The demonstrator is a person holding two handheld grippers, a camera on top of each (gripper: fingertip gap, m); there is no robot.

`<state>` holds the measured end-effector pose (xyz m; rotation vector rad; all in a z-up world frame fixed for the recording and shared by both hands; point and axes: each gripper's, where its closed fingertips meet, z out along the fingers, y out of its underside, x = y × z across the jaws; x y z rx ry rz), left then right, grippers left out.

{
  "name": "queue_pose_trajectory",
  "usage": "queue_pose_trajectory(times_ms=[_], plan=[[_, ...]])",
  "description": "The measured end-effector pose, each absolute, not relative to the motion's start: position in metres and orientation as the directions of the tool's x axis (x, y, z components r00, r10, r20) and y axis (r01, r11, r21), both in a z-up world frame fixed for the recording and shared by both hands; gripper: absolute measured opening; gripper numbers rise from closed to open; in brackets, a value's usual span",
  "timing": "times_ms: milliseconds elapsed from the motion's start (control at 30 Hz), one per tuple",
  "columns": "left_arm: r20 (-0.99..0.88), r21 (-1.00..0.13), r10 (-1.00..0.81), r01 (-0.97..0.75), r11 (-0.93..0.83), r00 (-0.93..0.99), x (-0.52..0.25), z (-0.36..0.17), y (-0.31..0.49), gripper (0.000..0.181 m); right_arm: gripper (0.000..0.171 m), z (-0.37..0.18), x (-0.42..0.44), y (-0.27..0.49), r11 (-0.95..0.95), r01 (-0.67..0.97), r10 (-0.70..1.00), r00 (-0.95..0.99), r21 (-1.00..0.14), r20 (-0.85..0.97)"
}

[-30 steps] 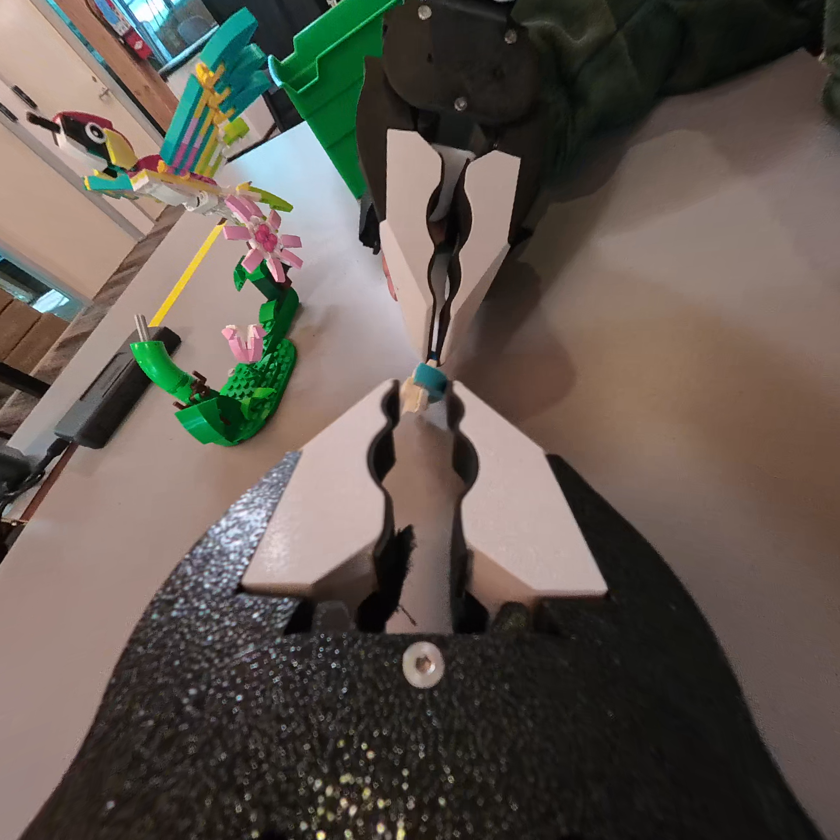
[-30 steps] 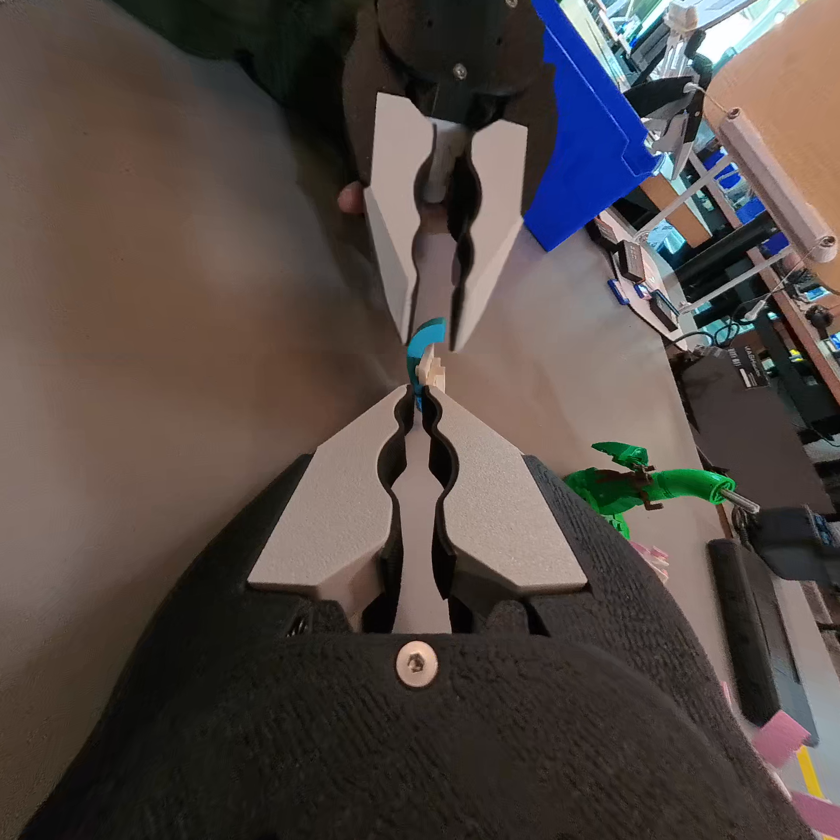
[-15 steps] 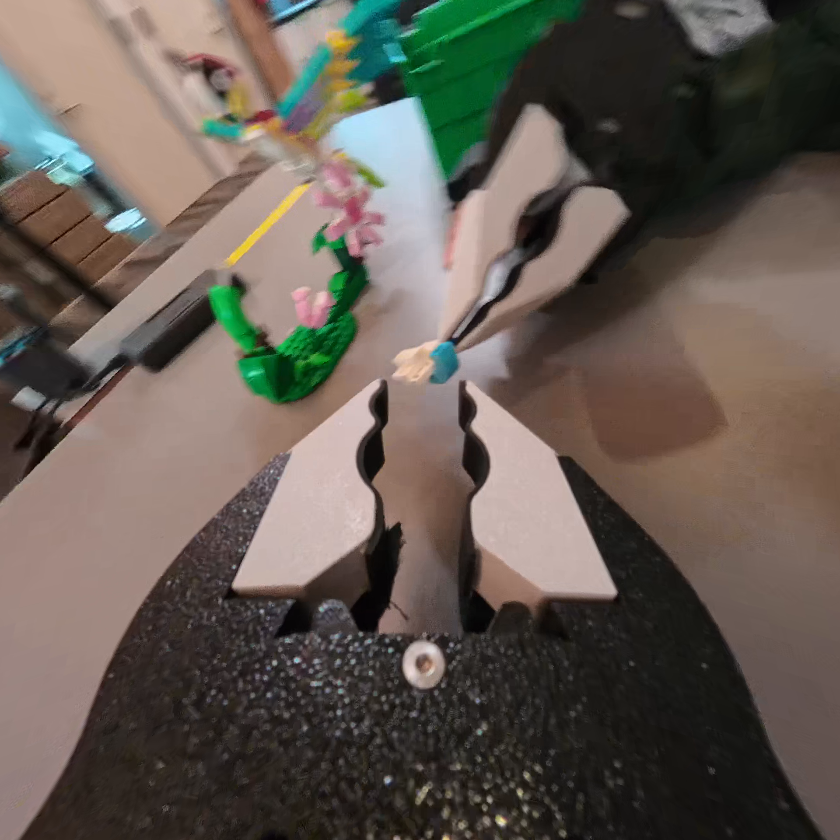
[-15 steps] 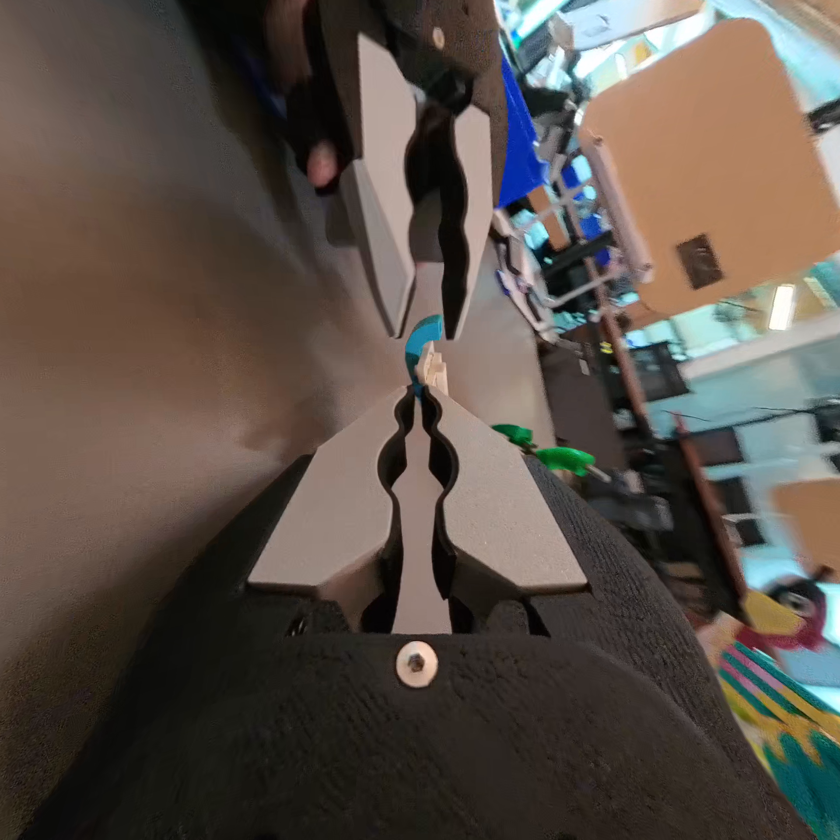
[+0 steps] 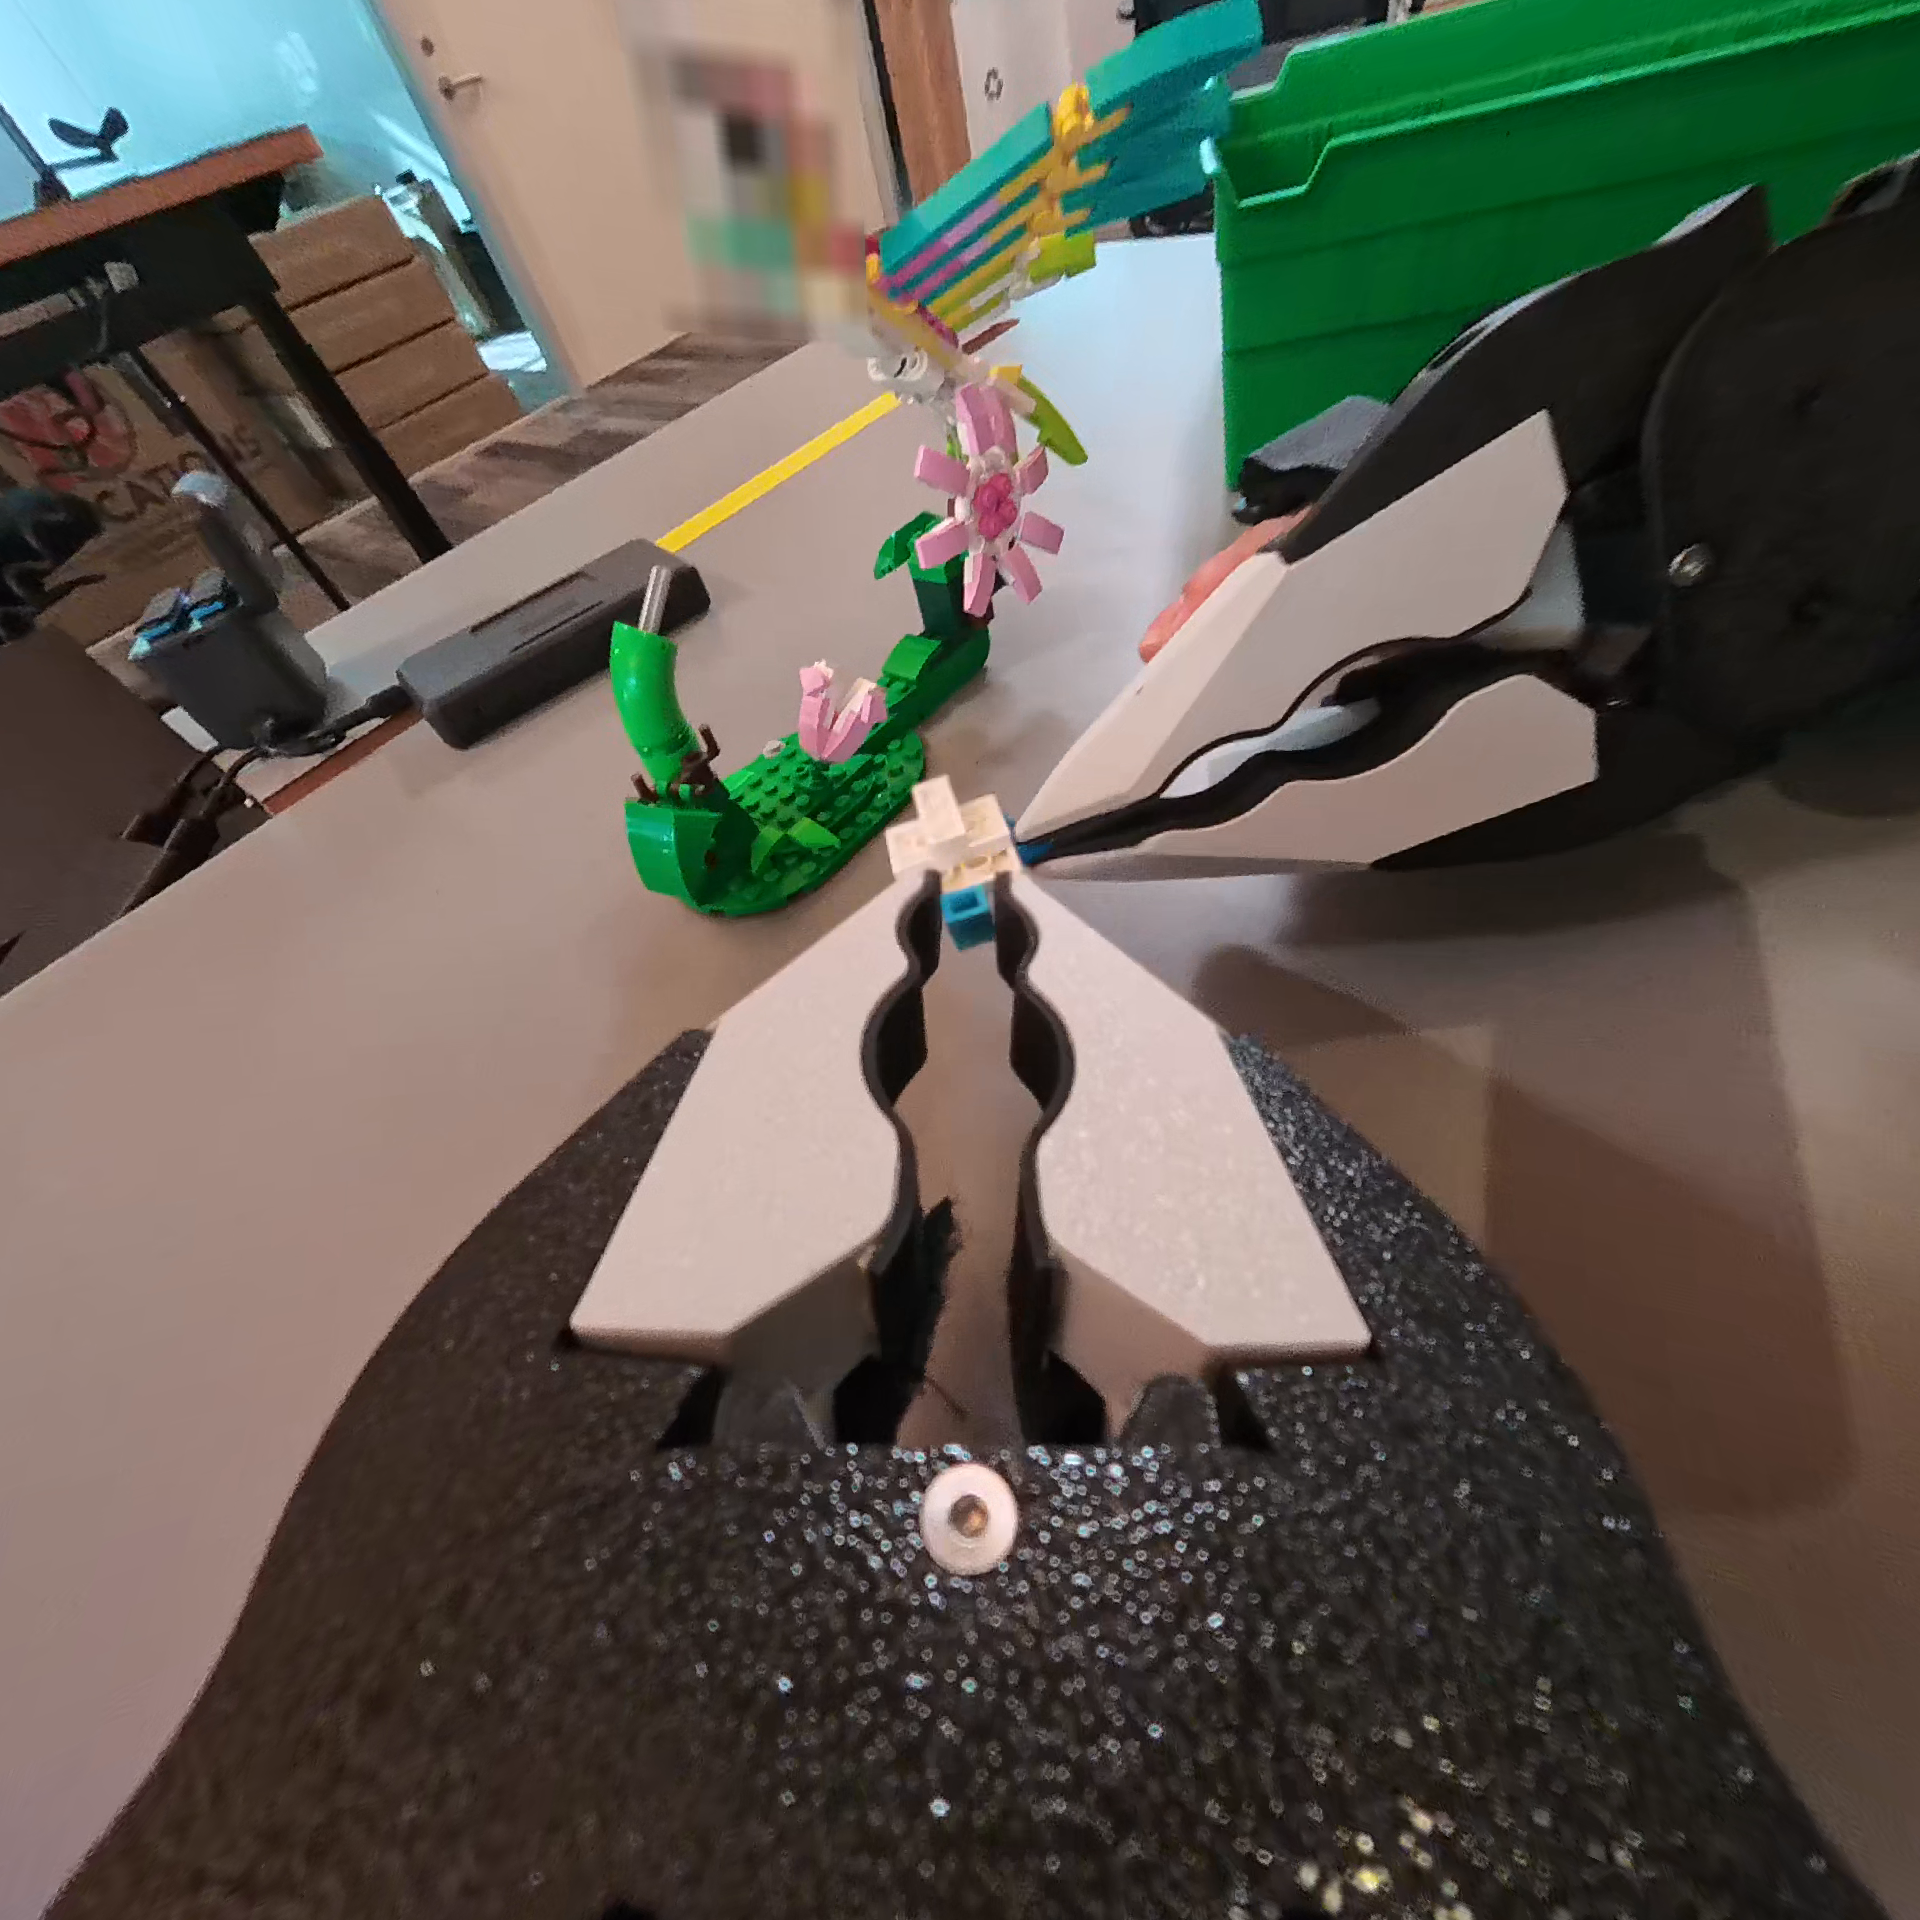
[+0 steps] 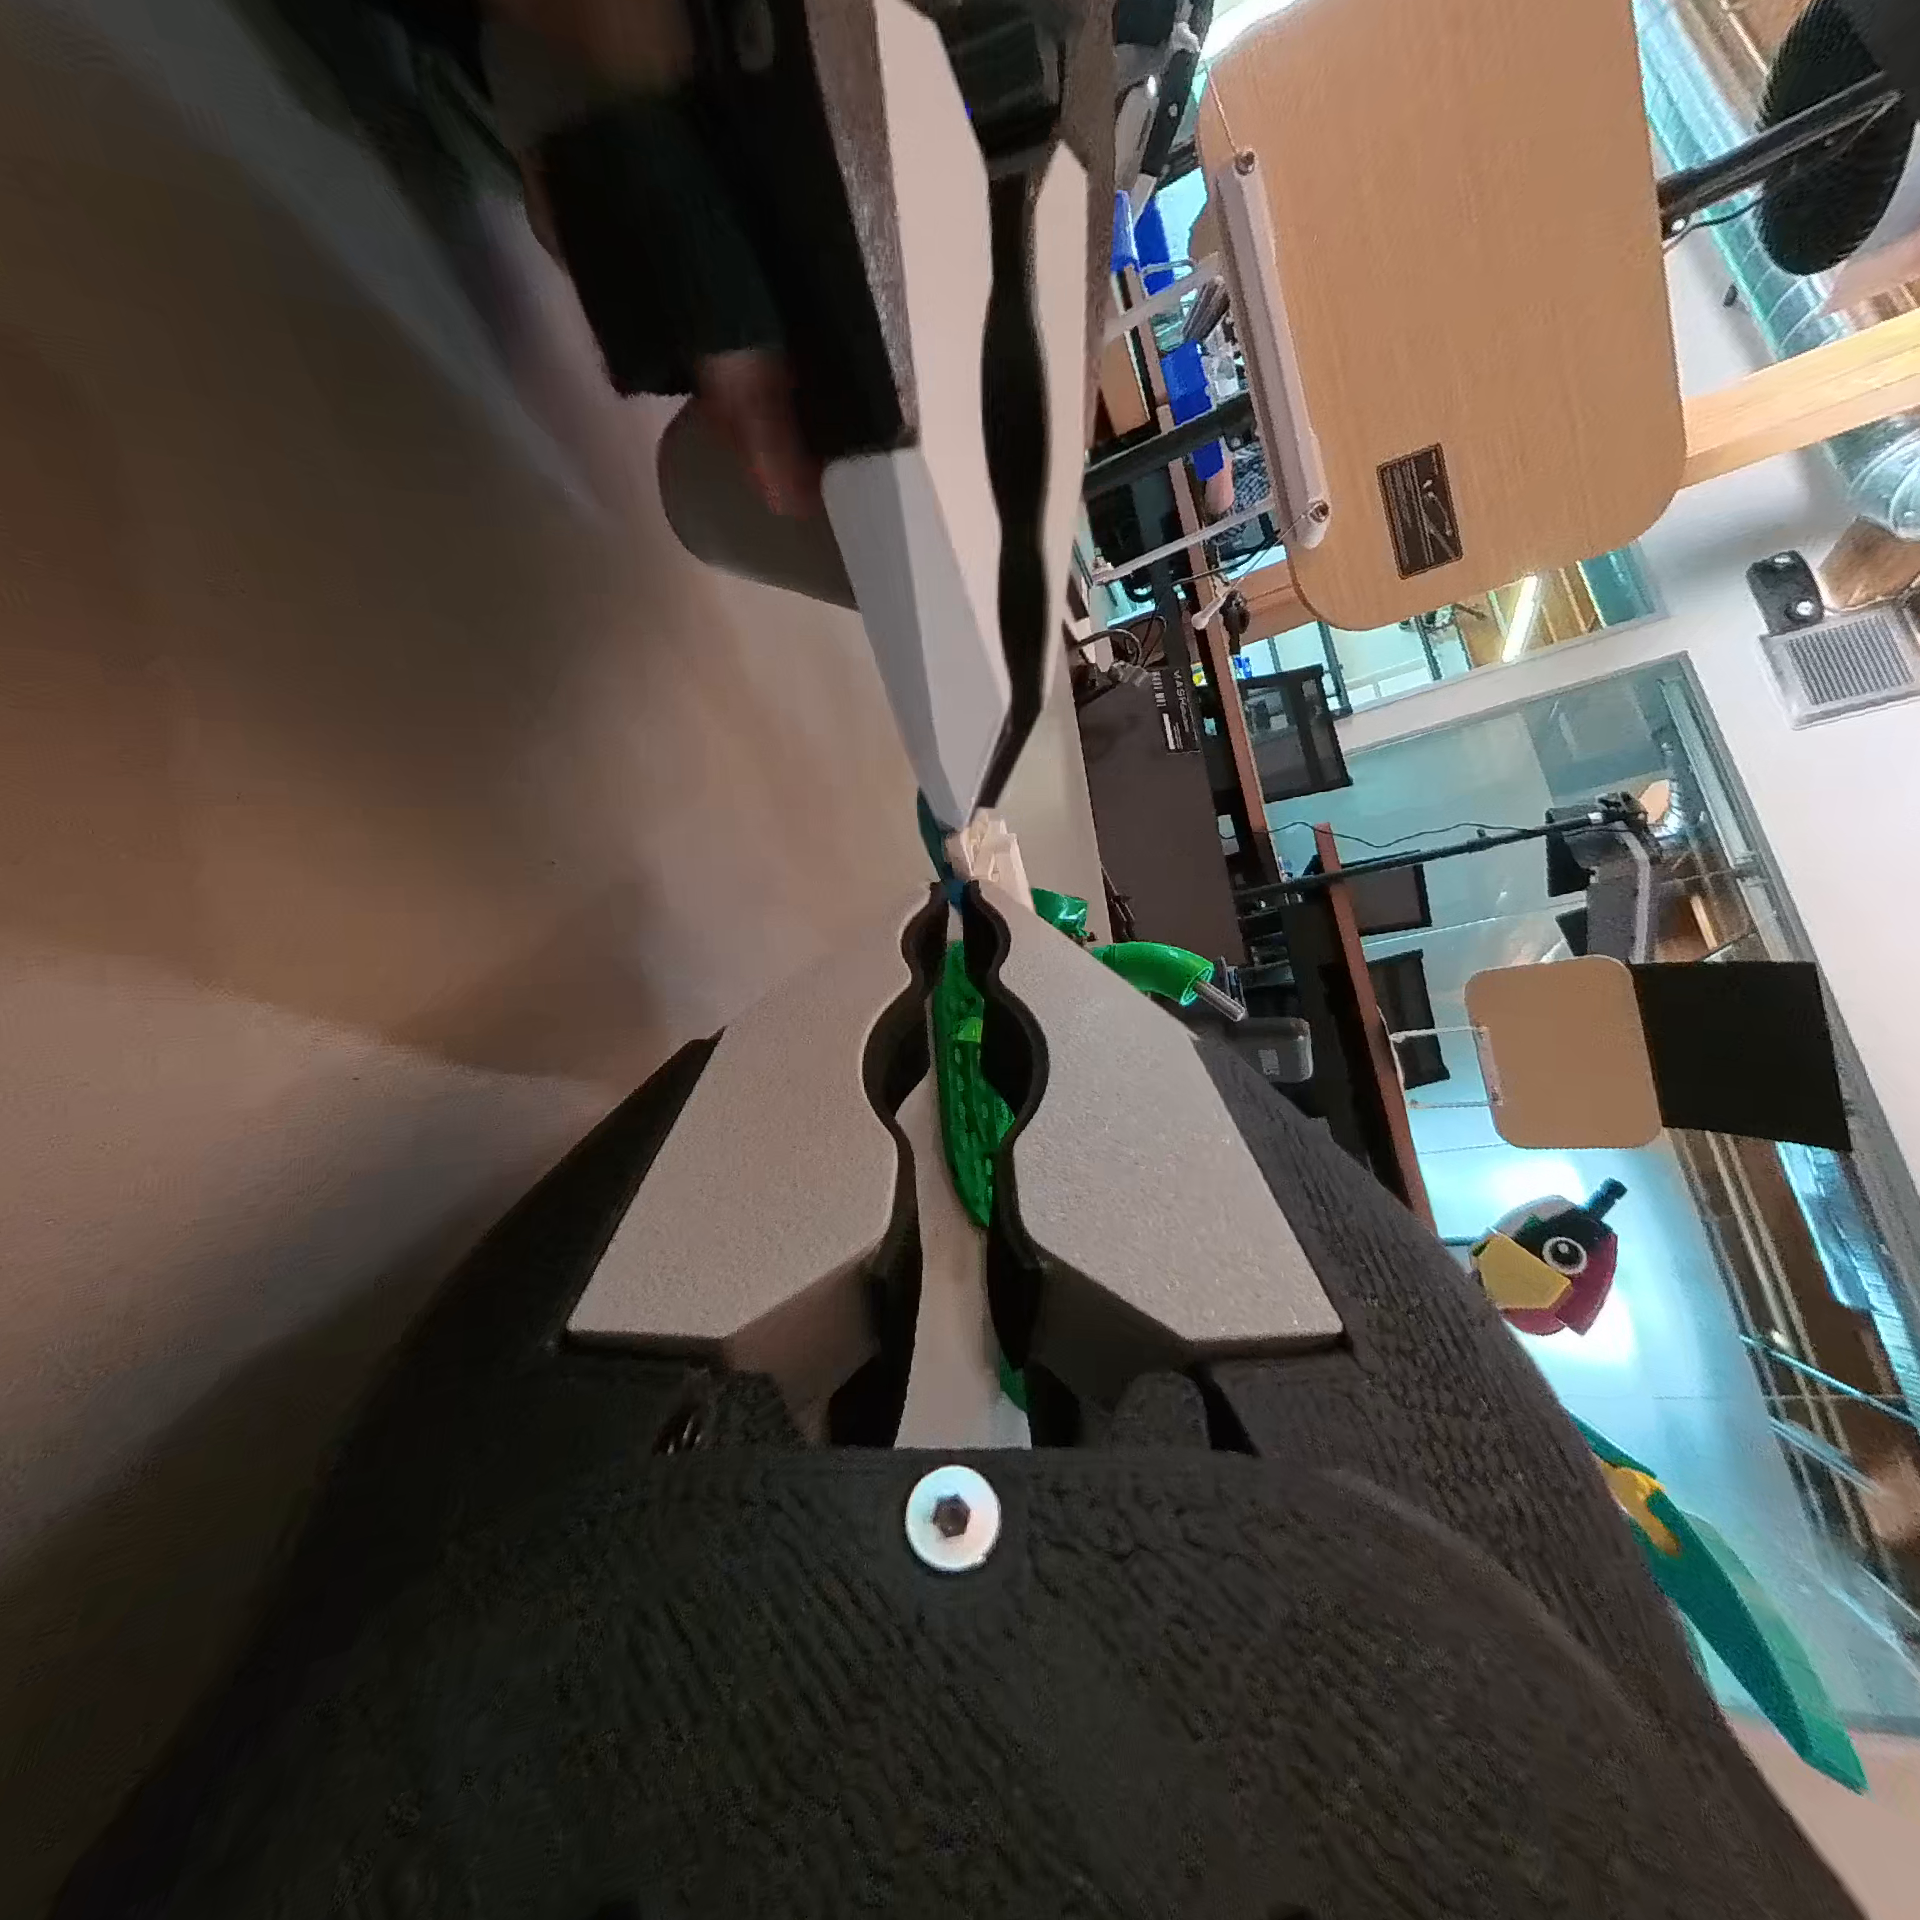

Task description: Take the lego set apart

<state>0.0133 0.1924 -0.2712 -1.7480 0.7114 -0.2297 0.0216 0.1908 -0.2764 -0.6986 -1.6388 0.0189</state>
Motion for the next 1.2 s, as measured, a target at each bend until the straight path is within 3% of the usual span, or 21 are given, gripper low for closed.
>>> queue_pose_trajectory(times_ms=[500, 567, 633, 700, 900, 1033, 1200], plan=[[-0.132, -0.939, -0.62, -0.298, -0.172, 0.773, 0.017, -0.271, 0.186, 0.006, 0.0, -0.292, 0.018, 0.174, 0.852, 0.434, 0.389, -0.152, -0.292, 0.909], [-0.14, -0.938, -0.622, -0.304, -0.166, 0.771, 0.019, -0.271, 0.186, 0.006, 0.0, -0.295, 0.017, 0.172, 0.861, 0.434, 0.371, -0.175, -0.267, 0.912], [-0.043, -0.972, -0.639, -0.179, -0.15, 0.768, 0.025, -0.256, 0.185, 0.006, 0.0, -0.317, 0.016, 0.16, 0.877, 0.419, 0.372, -0.281, -0.235, 0.885], [-0.072, -0.962, -0.618, -0.218, -0.164, 0.783, 0.018, -0.262, 0.189, 0.006, 0.0, -0.315, 0.012, 0.148, 0.913, 0.368, 0.291, -0.284, -0.177, 0.913], [-0.085, -0.975, -0.585, -0.188, -0.118, 0.807, -0.009, -0.251, 0.191, 0.006, 0.0, -0.304, 0.015, 0.158, 0.851, 0.375, 0.464, -0.211, -0.367, 0.861], [0.033, -0.988, -0.659, -0.073, -0.133, 0.751, -0.011, -0.246, 0.184, 0.006, 0.0, -0.29, 0.018, 0.172, 0.756, 0.367, 0.617, -0.124, -0.541, 0.777], [-0.009, -0.999, -0.787, -0.038, -0.018, 0.616, 0.003, -0.231, 0.163, 0.006, 0.004, -0.251, 0.024, 0.174, 0.595, 0.171, 0.796, 0.01, -0.785, 0.605]])
